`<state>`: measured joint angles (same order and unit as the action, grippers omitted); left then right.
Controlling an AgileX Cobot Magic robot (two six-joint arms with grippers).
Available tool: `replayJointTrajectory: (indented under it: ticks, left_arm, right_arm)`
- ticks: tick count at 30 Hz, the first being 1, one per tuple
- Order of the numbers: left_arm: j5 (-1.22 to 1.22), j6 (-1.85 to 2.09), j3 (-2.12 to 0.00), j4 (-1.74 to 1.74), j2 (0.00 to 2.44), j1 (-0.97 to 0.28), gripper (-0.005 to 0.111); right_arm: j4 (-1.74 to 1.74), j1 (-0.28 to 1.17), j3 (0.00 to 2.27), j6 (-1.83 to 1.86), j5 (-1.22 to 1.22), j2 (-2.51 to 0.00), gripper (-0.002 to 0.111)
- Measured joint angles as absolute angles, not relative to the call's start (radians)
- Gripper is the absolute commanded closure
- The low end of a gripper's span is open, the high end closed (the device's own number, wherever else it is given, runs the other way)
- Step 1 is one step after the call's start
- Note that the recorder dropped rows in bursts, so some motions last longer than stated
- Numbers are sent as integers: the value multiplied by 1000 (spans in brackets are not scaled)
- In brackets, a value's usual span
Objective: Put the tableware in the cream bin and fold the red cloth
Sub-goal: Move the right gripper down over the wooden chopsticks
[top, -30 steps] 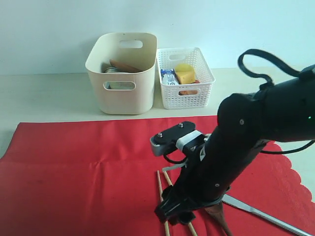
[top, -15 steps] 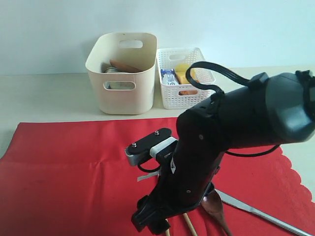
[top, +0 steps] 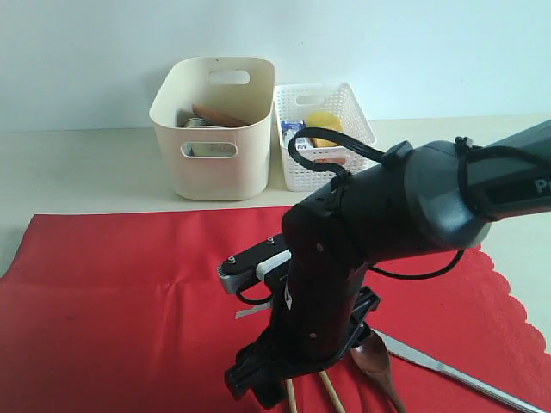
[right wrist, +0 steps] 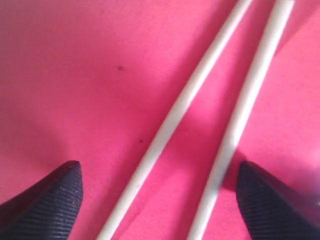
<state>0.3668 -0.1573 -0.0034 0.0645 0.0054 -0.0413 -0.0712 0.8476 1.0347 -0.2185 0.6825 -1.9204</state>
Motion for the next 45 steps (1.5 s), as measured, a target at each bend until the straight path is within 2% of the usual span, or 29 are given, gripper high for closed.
replayJointTrajectory:
  ticks: [14,24,28,45]
  left_arm:
    - [367,-157,-3,64,5,-41,107]
    - [367,-157,-3,64,5,-41,107]
    - [367,-157,-3,64,5,-41,107]
    - [367,-157,-3,64,5,-41,107]
  right_arm:
    - [0,848,1037,-299,684,-1921,42]
    - [0,848,1037,-302,709,-1921,42]
    - [-7,848,1037,-302,709,-1921,48]
    - [-50,848,1037,-302,711,-1925,48]
